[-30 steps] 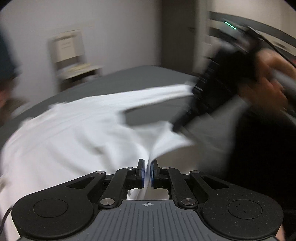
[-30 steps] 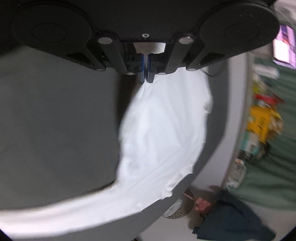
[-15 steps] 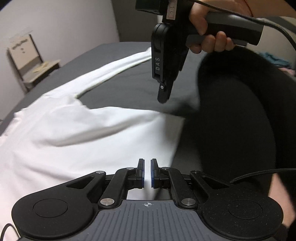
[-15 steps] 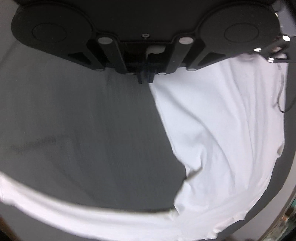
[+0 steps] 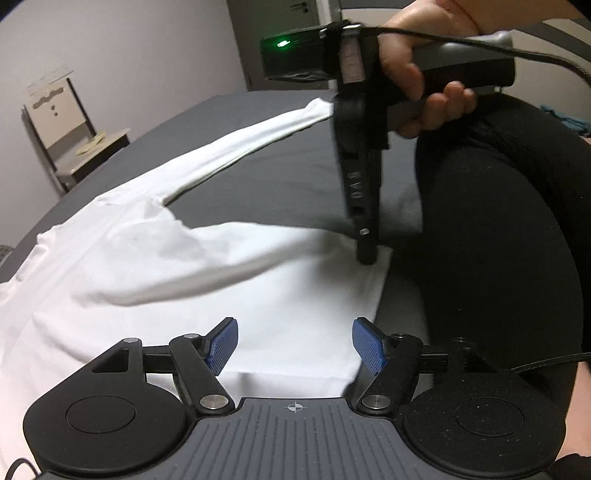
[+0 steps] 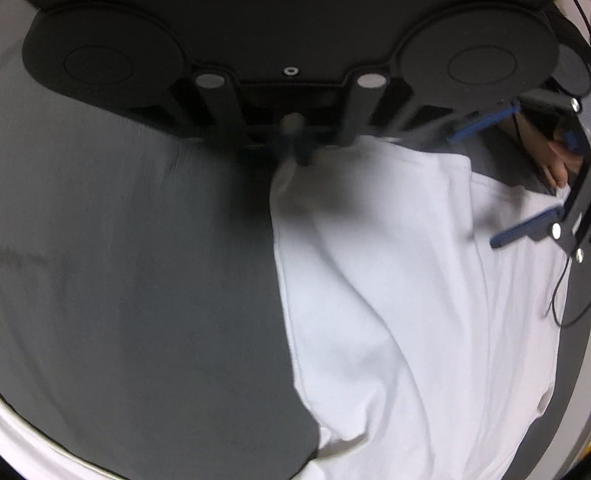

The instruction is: Fold clothes

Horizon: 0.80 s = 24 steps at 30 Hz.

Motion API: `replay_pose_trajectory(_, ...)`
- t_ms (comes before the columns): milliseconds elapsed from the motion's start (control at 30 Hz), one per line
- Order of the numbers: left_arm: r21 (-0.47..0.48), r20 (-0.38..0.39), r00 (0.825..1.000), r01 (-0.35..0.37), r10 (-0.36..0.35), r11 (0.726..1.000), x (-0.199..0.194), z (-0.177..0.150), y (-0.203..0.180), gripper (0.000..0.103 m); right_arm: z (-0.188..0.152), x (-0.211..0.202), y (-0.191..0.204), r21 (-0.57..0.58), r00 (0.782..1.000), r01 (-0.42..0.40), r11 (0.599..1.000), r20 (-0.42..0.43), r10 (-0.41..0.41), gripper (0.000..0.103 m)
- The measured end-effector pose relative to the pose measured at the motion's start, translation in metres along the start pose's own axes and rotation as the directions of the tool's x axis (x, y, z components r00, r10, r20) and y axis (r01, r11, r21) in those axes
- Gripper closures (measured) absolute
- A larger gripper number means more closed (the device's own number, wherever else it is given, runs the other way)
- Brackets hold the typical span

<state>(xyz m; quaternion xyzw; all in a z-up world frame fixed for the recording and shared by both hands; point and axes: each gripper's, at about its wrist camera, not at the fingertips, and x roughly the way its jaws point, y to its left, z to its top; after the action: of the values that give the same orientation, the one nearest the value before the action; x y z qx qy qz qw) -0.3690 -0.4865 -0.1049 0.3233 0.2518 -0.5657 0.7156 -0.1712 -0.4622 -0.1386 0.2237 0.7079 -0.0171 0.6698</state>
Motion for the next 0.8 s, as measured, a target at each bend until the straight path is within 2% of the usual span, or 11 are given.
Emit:
replay_pose_trajectory(100, -0.002, 0.002, 1.0, -0.01, 0.01, 1.0, -0.001, 0.003, 0.0, 0.034, -0.005, -0.002, 0.004, -0.068, 0.996, -0.029, 0.997, -0.081, 0.024, 0.099)
replay_pose_trajectory(200, 0.003, 0.018, 0.999, 0.029, -0.029, 1.0, -0.004, 0.002, 0.0, 0.034, -0.009, -0.008, 0.006, -0.088, 0.984, -0.096, 0.992, -0.157, 0.081, 0.099)
replay_pose_trajectory(433, 0.097, -0.006, 0.999, 0.035, -0.034, 0.995, -0.002, -0.005, -0.012, 0.033, -0.003, 0.012, 0.007, -0.038, 0.982, 0.02, 0.999, -0.188, -0.027, 0.098)
replay_pose_trajectory(467, 0.104, -0.015, 1.0, 0.022, -0.021, 0.994, -0.002, -0.004, -0.013, 0.033, -0.003, 0.013, 0.009, -0.049, 0.981, 0.021, 0.999, -0.19, -0.03, 0.093)
replay_pose_trajectory(533, 0.109, -0.024, 1.0, -0.01, 0.013, 0.994, -0.004, -0.002, -0.015, 0.033, 0.0, 0.006, 0.013, -0.08, 0.985, 0.0, 0.997, -0.171, -0.014, 0.062)
replay_pose_trajectory(567, 0.104, -0.024, 0.999, -0.024, 0.027, 0.994, -0.005, 0.0, -0.014, 0.033, 0.004, -0.006, 0.014, -0.099, 0.994, -0.003, 0.995, -0.106, -0.007, 0.044)
replay_pose_trajectory(633, 0.075, -0.011, 0.999, -0.045, 0.046, 0.996, -0.009, 0.003, -0.016, 0.033, 0.015, -0.031, 0.009, -0.081, 0.999, -0.016, 0.997, 0.037, 0.019, 0.042)
replay_pose_trajectory(667, 0.054, -0.003, 0.999, -0.049, 0.049, 0.997, -0.009, 0.005, -0.013, 0.033, 0.021, -0.044, 0.002, -0.044, 0.991, -0.035, 0.998, 0.124, 0.04, 0.042)
replay_pose_trajectory(700, 0.03, 0.003, 0.999, -0.051, 0.05, 0.998, -0.008, 0.007, -0.01, 0.033, 0.029, -0.055, -0.009, 0.026, 0.969, -0.08, 0.996, 0.238, 0.071, 0.042)
replay_pose_trajectory(733, 0.006, 0.01, 0.999, -0.052, 0.052, 0.999, -0.007, 0.008, -0.006, 0.033, 0.036, -0.065, -0.021, 0.095, 0.932, -0.131, 0.987, 0.35, 0.091, 0.042)
replay_pose_trajectory(800, -0.033, 0.017, 0.998, -0.059, 0.06, 0.998, -0.005, 0.008, 0.0, 0.033, 0.048, -0.067, -0.048, 0.233, 0.839, -0.278, 0.932, 0.531, 0.117, 0.043)
